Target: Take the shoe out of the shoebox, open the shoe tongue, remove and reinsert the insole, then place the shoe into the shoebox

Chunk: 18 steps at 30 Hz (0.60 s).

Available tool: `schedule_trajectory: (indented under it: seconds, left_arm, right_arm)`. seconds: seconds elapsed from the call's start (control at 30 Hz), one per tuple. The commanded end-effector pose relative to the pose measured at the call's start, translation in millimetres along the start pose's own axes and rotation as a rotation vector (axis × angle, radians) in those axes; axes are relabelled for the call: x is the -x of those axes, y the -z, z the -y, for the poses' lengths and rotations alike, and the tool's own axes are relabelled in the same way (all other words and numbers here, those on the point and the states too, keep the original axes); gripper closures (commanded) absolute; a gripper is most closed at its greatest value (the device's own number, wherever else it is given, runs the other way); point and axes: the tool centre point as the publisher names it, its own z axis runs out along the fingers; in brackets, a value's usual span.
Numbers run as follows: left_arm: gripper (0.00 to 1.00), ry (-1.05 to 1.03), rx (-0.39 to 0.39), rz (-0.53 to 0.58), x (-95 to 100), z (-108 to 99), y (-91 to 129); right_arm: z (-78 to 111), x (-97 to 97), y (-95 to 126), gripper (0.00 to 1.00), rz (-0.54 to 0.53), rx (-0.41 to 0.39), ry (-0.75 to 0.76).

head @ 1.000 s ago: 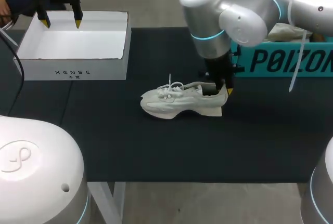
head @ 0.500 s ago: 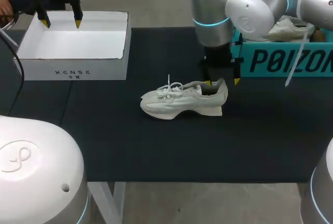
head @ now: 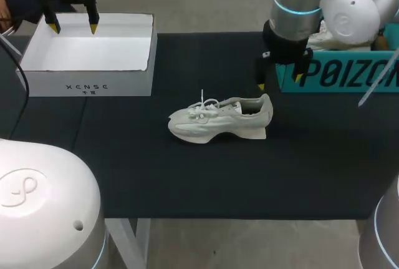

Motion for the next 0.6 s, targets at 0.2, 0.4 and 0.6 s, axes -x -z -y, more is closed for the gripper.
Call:
schedule_trajectory:
  seconds: [0.2,0.4,0.6]
  left_arm:
    - [0.00,0.000,0.001,0.001,-0.2,0.0,-0.1]
    - [0.00,0.000,0.001,0.001,-0.2,0.0,-0.1]
    - [0.00,0.000,0.001,0.001,-0.2,0.0,-0.1]
  right_arm:
    - [7.5,6.8,-1.4,0.00,-0.155,0.054,0.059]
    - [20.5,14.5,1.9,0.00,-0.143,0.211,0.297]
    - [42.0,42.0,-0.6,0.00,-0.279,0.444,0.662]
